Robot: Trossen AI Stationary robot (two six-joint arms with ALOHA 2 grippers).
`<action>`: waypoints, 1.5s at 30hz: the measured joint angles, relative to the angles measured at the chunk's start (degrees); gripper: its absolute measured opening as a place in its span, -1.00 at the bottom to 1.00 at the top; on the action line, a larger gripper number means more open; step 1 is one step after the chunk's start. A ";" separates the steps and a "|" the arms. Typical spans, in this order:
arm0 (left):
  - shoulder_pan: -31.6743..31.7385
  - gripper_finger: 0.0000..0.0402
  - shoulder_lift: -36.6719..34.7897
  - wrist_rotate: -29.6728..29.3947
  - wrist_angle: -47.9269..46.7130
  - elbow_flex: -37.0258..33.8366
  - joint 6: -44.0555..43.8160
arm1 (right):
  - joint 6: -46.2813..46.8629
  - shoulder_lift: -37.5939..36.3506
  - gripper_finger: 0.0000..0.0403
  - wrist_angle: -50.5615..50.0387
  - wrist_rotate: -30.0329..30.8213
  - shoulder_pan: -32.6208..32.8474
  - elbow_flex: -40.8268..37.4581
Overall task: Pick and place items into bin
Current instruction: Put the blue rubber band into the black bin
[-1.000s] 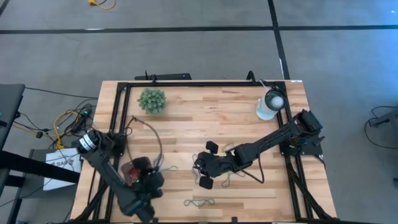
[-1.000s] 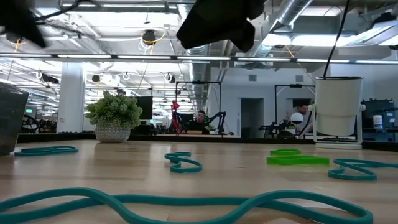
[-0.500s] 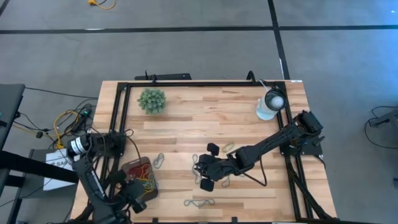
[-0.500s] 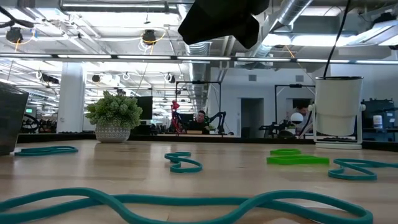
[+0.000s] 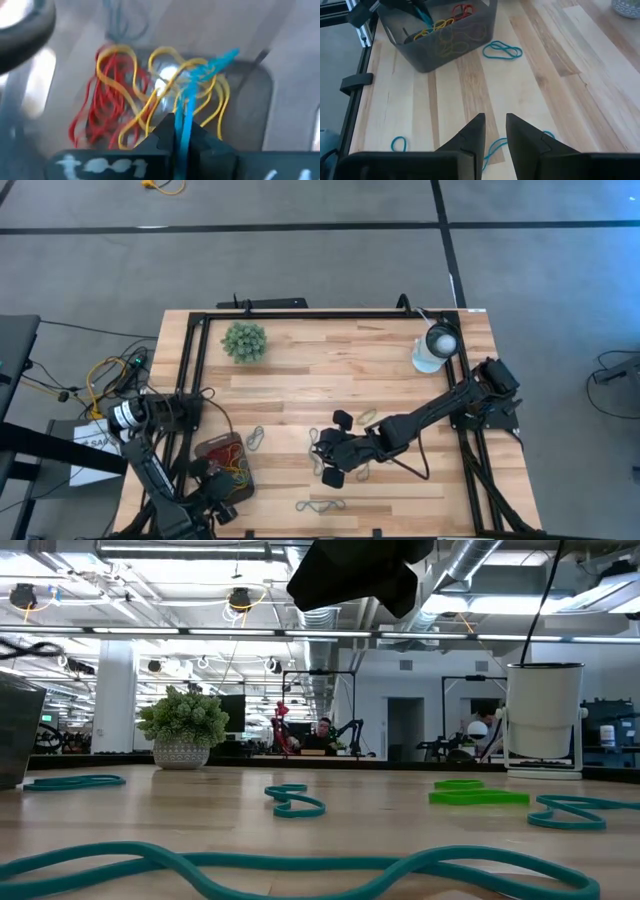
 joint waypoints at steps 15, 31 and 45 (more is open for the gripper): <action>3.31 -1.00 -0.02 2.42 10.73 2.28 21.26 | -0.13 0.00 -0.64 -0.20 -0.07 -2.40 0.00; 6.71 -0.98 -0.02 7.75 12.75 2.28 27.33 | -2.58 0.00 -0.64 -0.44 -0.18 -2.82 0.00; 6.82 -0.51 -0.02 10.79 15.27 2.28 28.15 | -2.58 0.02 -0.64 -0.45 -0.23 -2.82 0.00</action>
